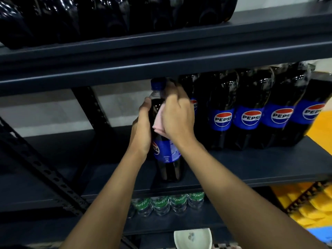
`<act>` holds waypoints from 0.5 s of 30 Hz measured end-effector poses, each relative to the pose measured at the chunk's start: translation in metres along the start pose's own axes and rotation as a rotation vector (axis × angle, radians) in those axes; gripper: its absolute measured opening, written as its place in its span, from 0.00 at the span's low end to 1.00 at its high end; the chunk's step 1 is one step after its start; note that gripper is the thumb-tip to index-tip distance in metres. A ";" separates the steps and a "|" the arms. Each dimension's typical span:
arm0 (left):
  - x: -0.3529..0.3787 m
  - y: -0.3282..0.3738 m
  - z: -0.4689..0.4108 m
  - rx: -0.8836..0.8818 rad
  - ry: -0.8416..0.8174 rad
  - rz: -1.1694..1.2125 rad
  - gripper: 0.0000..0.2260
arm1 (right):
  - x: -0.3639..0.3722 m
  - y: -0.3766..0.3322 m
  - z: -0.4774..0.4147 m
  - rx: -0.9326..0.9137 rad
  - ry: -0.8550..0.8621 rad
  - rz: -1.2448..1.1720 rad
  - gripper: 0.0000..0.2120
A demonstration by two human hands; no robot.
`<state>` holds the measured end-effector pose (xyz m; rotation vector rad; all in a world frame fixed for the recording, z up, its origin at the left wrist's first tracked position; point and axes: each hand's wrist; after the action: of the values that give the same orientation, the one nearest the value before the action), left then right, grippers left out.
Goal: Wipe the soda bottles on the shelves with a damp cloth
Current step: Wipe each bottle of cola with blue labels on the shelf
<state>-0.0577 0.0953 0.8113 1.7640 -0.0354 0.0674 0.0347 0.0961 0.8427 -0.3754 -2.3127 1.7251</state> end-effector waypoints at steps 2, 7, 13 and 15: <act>-0.001 0.001 0.003 0.005 -0.008 0.006 0.31 | 0.000 0.004 -0.004 -0.083 -0.019 0.038 0.12; 0.005 -0.008 0.012 0.092 0.033 -0.060 0.35 | 0.004 0.056 0.023 -0.264 0.114 0.015 0.22; 0.006 -0.014 0.007 0.027 0.133 0.075 0.49 | -0.001 0.134 0.066 0.222 0.087 -0.049 0.23; 0.006 -0.015 0.005 0.008 0.140 0.052 0.52 | -0.003 0.148 0.070 0.391 0.082 -0.099 0.22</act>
<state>-0.0508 0.0930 0.7958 1.7629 0.0203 0.2285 0.0242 0.0727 0.6816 -0.2463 -1.8466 2.0099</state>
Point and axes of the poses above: each hand's wrist, its own z-axis away from the middle knuckle, its own x-axis out of the palm, y = z × x, and after that the axes turned 8 degrees about x, right-handed
